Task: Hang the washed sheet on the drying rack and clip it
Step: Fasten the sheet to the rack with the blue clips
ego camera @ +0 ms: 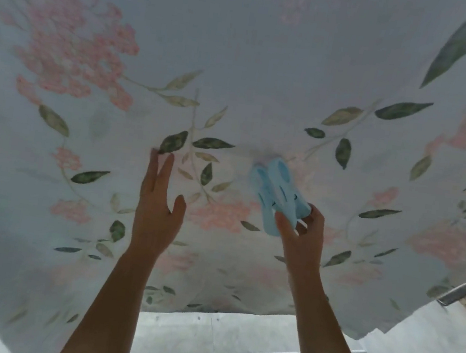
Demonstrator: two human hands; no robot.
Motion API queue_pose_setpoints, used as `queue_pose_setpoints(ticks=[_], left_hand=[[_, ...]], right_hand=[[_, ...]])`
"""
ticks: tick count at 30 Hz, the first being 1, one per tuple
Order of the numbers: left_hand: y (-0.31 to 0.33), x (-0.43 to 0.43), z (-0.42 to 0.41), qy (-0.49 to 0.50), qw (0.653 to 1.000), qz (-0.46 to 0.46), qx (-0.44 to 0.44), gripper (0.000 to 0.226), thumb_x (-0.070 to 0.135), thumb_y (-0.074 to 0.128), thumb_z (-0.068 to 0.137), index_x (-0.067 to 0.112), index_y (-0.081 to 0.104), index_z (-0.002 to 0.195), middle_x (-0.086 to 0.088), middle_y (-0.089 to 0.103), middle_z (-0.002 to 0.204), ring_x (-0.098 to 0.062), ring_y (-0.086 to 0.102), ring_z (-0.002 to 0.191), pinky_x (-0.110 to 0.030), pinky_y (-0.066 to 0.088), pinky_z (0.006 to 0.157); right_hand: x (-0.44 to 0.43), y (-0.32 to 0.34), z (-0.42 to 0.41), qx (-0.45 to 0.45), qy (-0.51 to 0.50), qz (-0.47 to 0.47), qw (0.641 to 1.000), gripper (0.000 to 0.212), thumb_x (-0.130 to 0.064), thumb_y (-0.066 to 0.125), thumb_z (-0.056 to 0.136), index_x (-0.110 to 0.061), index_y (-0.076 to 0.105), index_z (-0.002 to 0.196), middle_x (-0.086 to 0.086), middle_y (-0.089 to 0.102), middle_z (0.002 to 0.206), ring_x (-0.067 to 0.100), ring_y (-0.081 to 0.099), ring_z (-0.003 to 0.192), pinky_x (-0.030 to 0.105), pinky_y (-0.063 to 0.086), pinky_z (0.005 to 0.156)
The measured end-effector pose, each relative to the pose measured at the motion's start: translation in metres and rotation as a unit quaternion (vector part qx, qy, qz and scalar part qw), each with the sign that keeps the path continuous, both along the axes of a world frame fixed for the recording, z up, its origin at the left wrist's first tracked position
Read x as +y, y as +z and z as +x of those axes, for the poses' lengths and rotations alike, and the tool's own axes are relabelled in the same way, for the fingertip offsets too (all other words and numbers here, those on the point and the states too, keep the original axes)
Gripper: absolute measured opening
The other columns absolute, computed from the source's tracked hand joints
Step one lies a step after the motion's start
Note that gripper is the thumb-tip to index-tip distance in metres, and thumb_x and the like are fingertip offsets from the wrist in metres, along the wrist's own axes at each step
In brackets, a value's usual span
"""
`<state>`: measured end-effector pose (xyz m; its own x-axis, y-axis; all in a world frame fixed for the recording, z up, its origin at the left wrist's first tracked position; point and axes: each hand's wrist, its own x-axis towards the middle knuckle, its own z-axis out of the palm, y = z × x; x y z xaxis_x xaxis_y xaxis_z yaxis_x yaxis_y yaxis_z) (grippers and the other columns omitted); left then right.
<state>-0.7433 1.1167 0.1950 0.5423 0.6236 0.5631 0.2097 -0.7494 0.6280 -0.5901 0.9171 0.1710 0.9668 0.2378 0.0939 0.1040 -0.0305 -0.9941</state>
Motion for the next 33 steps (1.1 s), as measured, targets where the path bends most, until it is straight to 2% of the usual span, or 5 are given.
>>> queue_pose_setpoints(ticks=[5, 10, 15, 21, 33], left_hand=[[-0.03, 0.022, 0.037, 0.021, 0.918, -0.157, 0.364, 0.073, 0.027, 0.051, 0.093, 0.016, 0.01, 0.152, -0.012, 0.0, 0.16, -0.03, 0.005, 0.147, -0.047, 0.019, 0.116], [0.003, 0.0, 0.061, 0.047, 0.998, 0.023, -0.022, 0.068, 0.009, 0.053, 0.084, 0.016, 0.029, 0.148, -0.01, 0.013, 0.158, -0.026, 0.015, 0.145, -0.037, 0.027, 0.109], [-0.026, 0.014, 0.102, 0.005, 0.93, -0.065, 0.361, 0.068, 0.033, 0.047, 0.084, 0.015, 0.03, 0.147, -0.014, 0.028, 0.154, -0.031, 0.033, 0.137, -0.044, 0.038, 0.105], [-0.004, -0.032, 0.125, -0.039, 0.997, 0.066, -0.001, 0.058, 0.01, 0.053, 0.083, 0.014, 0.043, 0.14, -0.008, 0.026, 0.155, -0.025, 0.022, 0.144, -0.038, 0.026, 0.112], [-0.026, -0.148, 0.212, -0.086, 0.97, -0.173, 0.15, 0.031, 0.012, 0.061, 0.088, 0.014, 0.058, 0.12, -0.006, 0.058, 0.125, -0.023, 0.055, 0.116, -0.03, 0.038, 0.098]], right_hand=[[0.005, -0.014, 0.027, 0.064, -0.026, -0.103, 0.992, 0.064, -0.036, 0.079, 0.068, -0.007, 0.051, 0.117, 0.007, 0.062, 0.107, 0.023, 0.063, 0.094, 0.027, 0.047, 0.068], [-0.008, 0.003, 0.045, 0.016, -0.037, -0.005, 0.999, 0.05, -0.016, 0.074, 0.081, -0.01, 0.046, 0.122, -0.001, 0.06, 0.108, 0.012, 0.065, 0.092, 0.02, 0.056, 0.066], [0.001, -0.005, 0.081, 0.073, -0.082, -0.074, 0.991, 0.063, -0.039, 0.077, 0.068, -0.008, 0.053, 0.116, 0.008, 0.064, 0.106, 0.022, 0.065, 0.089, 0.031, 0.057, 0.068], [-0.046, 0.011, 0.091, -0.015, -0.091, 0.025, 0.995, 0.045, -0.019, 0.074, 0.082, -0.01, 0.049, 0.119, -0.003, 0.062, 0.106, 0.01, 0.068, 0.09, 0.02, 0.057, 0.066], [-0.159, -0.004, 0.189, 0.004, -0.013, -0.069, 0.998, 0.056, -0.051, 0.07, 0.063, -0.017, 0.061, 0.107, 0.012, 0.067, 0.096, 0.019, 0.068, 0.085, 0.043, 0.06, 0.068]])
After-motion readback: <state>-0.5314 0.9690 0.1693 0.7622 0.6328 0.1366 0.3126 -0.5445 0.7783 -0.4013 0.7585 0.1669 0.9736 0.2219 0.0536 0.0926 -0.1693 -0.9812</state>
